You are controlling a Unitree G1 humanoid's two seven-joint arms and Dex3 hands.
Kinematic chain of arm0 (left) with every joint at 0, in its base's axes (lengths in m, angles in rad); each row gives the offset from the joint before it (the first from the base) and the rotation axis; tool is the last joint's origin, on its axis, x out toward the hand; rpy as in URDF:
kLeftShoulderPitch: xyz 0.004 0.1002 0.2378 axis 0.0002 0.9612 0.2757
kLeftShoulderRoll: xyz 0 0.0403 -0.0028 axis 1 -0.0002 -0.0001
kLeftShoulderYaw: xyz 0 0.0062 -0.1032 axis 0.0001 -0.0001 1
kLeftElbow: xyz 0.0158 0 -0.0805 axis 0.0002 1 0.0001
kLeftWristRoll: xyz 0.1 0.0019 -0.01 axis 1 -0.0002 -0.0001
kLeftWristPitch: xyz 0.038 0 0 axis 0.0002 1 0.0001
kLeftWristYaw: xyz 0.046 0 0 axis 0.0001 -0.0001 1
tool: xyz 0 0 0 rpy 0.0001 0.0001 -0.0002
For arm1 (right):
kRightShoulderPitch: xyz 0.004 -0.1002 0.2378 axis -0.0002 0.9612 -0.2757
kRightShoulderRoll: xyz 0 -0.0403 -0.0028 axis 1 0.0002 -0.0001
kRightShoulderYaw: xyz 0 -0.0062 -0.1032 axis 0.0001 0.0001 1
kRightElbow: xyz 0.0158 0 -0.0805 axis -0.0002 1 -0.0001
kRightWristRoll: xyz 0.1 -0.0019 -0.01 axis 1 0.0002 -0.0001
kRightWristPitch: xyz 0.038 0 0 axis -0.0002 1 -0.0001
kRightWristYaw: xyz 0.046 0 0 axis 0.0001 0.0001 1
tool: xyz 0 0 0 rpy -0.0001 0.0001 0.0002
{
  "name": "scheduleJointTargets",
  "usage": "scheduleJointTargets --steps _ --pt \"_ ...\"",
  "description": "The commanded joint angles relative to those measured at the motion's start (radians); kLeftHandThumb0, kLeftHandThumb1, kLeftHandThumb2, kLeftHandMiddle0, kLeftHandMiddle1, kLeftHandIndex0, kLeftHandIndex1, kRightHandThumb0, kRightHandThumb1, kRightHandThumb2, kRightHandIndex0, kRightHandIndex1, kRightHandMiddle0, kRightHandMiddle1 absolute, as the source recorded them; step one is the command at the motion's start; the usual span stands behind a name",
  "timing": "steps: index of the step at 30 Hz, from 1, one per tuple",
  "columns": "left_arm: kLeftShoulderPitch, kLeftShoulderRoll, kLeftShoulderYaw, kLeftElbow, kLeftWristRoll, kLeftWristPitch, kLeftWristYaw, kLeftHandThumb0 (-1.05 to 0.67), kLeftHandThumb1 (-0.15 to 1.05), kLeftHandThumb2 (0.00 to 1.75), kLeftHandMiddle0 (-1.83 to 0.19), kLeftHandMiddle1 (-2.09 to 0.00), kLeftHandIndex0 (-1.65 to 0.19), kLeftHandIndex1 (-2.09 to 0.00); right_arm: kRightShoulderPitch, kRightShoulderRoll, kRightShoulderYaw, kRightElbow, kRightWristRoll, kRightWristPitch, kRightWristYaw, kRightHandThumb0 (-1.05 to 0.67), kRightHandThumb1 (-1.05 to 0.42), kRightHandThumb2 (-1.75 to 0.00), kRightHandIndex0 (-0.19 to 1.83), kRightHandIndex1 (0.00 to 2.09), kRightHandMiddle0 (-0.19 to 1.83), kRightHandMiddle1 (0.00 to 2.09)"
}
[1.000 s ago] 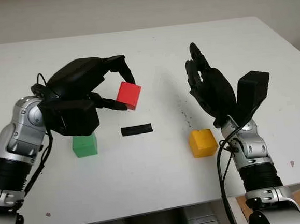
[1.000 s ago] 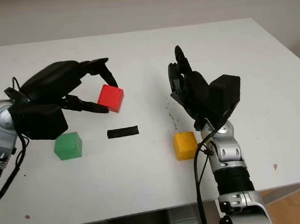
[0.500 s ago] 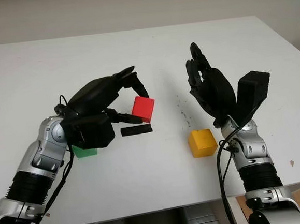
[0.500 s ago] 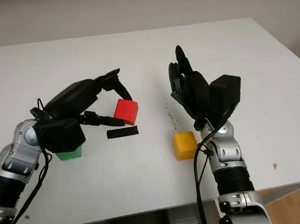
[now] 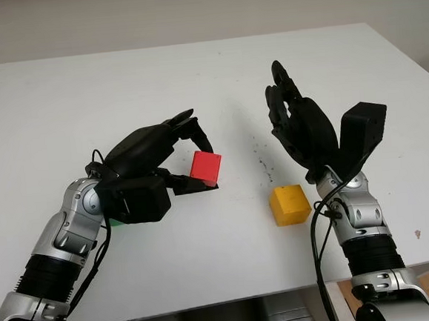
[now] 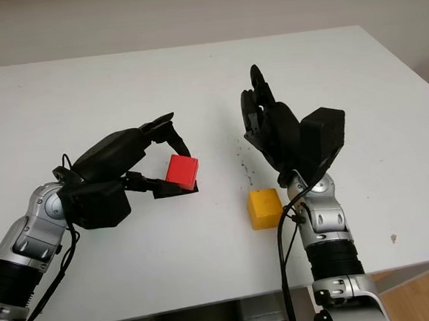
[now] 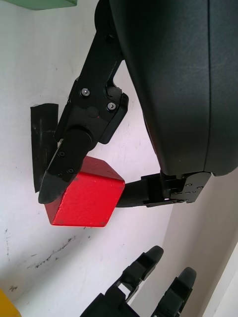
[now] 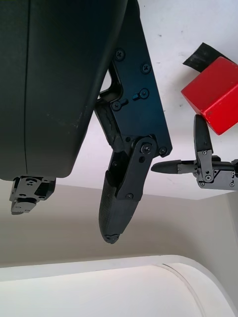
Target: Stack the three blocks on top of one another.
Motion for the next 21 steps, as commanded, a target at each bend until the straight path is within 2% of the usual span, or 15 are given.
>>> scheduleJointTargets --steps 1,8,21 --pt "-0.013 0.005 0.006 0.009 0.006 -0.002 0.015 -0.4 1.05 0.07 -0.02 -0.06 -0.16 -1.64 -0.001 -0.003 0.0 -0.018 -0.002 -0.006 0.001 -0.68 -1.05 -0.7 -0.19 0.0 -0.19 0.0" --pt "-0.015 0.011 0.005 0.01 0.052 0.025 0.038 -0.42 1.05 0.09 -0.03 -0.06 -0.16 -1.61 -0.002 -0.004 0.0 -0.019 -0.002 -0.004 0.001 -0.69 -1.05 -0.7 -0.19 0.0 -0.19 0.0" --pt "-0.023 0.017 0.008 0.019 0.034 0.038 0.01 -0.43 1.05 0.07 -0.07 -0.06 -0.23 -1.55 -0.002 -0.004 -0.002 -0.017 -0.001 -0.005 0.0 -0.69 -1.05 -0.69 -0.19 0.0 -0.19 0.0"
